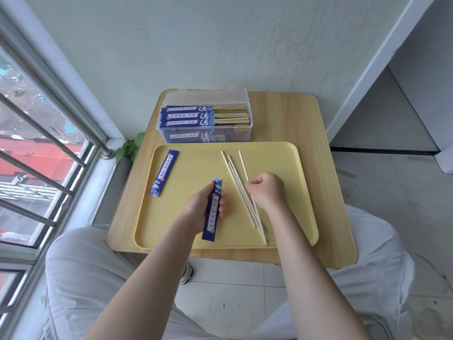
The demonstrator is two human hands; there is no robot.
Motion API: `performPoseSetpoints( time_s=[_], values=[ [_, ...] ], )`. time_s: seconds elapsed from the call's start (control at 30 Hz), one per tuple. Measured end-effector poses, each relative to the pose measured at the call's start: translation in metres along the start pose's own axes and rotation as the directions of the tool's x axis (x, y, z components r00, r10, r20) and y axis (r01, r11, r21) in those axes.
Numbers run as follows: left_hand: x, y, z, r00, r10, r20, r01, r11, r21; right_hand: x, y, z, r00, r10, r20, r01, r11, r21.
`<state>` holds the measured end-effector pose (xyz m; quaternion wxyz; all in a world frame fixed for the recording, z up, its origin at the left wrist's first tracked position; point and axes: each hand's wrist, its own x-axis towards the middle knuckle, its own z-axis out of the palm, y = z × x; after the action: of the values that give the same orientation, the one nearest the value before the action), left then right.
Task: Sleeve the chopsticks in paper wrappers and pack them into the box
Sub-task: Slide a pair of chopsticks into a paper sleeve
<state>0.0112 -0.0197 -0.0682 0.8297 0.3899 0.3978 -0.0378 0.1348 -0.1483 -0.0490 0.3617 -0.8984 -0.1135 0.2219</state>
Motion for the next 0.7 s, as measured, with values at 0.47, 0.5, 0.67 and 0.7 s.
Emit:
performPoseSetpoints(
  time_s=[0.47, 0.5, 0.67, 0.7],
  values=[
    [-0.007, 0.009, -0.004, 0.991, -0.048, 0.125, 0.029, 0.988, 0.15, -0.008, -0.019, -0.015, 0.969, -0.027, 0.244, -0.172, 0.635, 0.753],
    [-0.01, 0.012, -0.004, 0.986, -0.067, 0.153, 0.035, 0.979, 0.201, -0.008, -0.02, -0.016, 0.973, -0.027, 0.228, -0.166, 0.603, 0.781],
    [-0.015, 0.025, -0.003, 0.976, -0.105, 0.191, 0.027, 0.928, 0.372, 0.0, -0.028, -0.019, 0.994, 0.085, 0.066, -0.096, 0.418, 0.903],
    [-0.016, 0.028, -0.003, 0.975, -0.107, 0.197, 0.018, 0.914, 0.406, 0.001, -0.029, -0.019, 0.993, 0.117, 0.031, -0.077, 0.411, 0.909]
  ],
)
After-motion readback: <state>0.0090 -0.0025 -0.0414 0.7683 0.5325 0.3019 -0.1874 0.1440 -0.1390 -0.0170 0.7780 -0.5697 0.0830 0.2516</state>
